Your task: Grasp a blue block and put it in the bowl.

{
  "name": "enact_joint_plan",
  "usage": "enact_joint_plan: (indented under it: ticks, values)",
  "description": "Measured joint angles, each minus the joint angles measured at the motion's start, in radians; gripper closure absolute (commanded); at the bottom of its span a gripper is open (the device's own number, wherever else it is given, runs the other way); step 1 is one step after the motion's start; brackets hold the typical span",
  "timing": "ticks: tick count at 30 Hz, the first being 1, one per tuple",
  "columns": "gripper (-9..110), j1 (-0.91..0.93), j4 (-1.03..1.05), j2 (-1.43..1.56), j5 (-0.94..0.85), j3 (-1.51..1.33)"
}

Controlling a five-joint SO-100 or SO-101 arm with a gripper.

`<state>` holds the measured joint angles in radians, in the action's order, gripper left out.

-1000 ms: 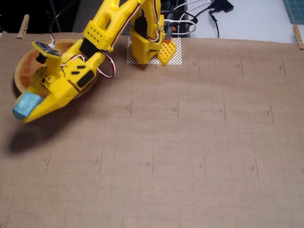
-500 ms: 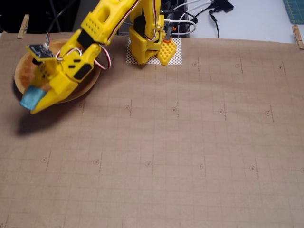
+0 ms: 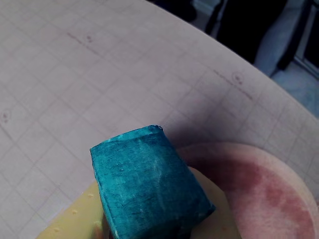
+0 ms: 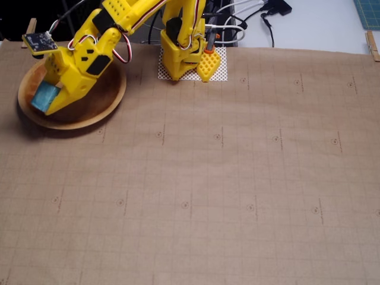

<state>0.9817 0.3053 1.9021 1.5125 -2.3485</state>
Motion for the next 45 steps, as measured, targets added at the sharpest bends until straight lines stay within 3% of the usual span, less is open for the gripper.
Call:
enact_joint_plan:
  ticks: [17,34,45]
  values:
    - [102,0.158,0.198,0.002,0.000,0.000]
    - [101,0.140,0.209,-0.169,0.000,0.011]
    - [76,0.117,0.209,-0.244,0.000,0.086]
